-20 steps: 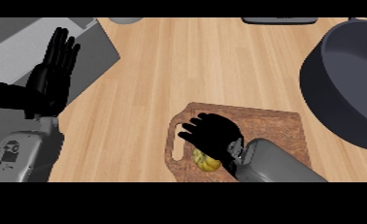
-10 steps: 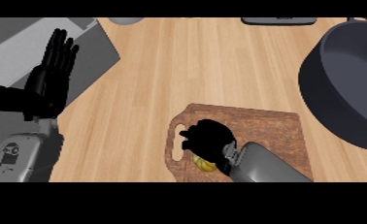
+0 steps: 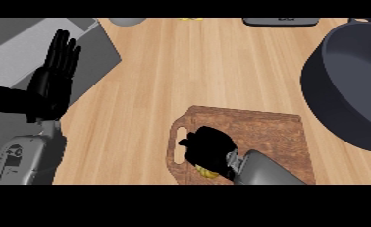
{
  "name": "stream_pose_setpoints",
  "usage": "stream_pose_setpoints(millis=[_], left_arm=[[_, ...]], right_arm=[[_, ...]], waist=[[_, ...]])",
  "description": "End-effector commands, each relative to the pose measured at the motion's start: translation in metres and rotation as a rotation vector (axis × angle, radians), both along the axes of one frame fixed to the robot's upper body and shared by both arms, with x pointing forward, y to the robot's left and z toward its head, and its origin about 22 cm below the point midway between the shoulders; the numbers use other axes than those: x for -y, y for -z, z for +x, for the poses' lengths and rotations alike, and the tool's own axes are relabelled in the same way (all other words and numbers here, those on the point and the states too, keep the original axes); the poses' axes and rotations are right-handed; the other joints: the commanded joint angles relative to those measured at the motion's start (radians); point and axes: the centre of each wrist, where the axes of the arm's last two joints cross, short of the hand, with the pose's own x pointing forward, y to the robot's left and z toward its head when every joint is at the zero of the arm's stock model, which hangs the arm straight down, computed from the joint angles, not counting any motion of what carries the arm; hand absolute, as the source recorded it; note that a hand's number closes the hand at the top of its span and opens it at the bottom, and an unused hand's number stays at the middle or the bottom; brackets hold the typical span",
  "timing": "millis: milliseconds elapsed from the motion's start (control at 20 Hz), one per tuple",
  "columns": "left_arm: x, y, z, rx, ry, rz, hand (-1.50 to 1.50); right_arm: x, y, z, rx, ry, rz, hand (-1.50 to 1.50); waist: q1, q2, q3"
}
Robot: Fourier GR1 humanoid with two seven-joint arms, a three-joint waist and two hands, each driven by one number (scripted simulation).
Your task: Pick the squash from the cutting board and place it in the pot
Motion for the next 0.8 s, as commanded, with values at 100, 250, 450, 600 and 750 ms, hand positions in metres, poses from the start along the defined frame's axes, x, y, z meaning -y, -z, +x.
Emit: stream_pose_setpoints(millis=[100,250,450,600,750], left_arm=[[-0.007,-0.001,-0.002,-0.003,-0.004,-0.01,0.0],[0.01,-0.011,0.008,0.0,-0.006,-0.008,0.0],[-0.01,0.004,-0.009,-0.006,-0.027,-0.013,0.0],[-0.027,0.007,-0.018,-0.019,-0.05,-0.003,0.0],[-0.019,0.005,-0.011,-0.016,-0.072,-0.011,0.0]], right_arm=[[-0.001,-0.014,-0.01,0.09,-0.054,0.038,1.5],[-0.025,-0.032,-0.022,0.155,-0.005,0.093,1.5],[0.0,-0.043,-0.057,0.194,0.164,0.287,1.5],[0.01,-0.051,-0.082,0.249,0.322,0.486,1.5],[0.02,-0.07,-0.107,0.319,0.453,0.656,1.5]], waist=[[-0.001,0.012,0.003],[-0.003,0.011,0.003],[-0.027,0.003,0.003],[-0.049,-0.004,0.005],[-0.078,-0.006,0.005]])
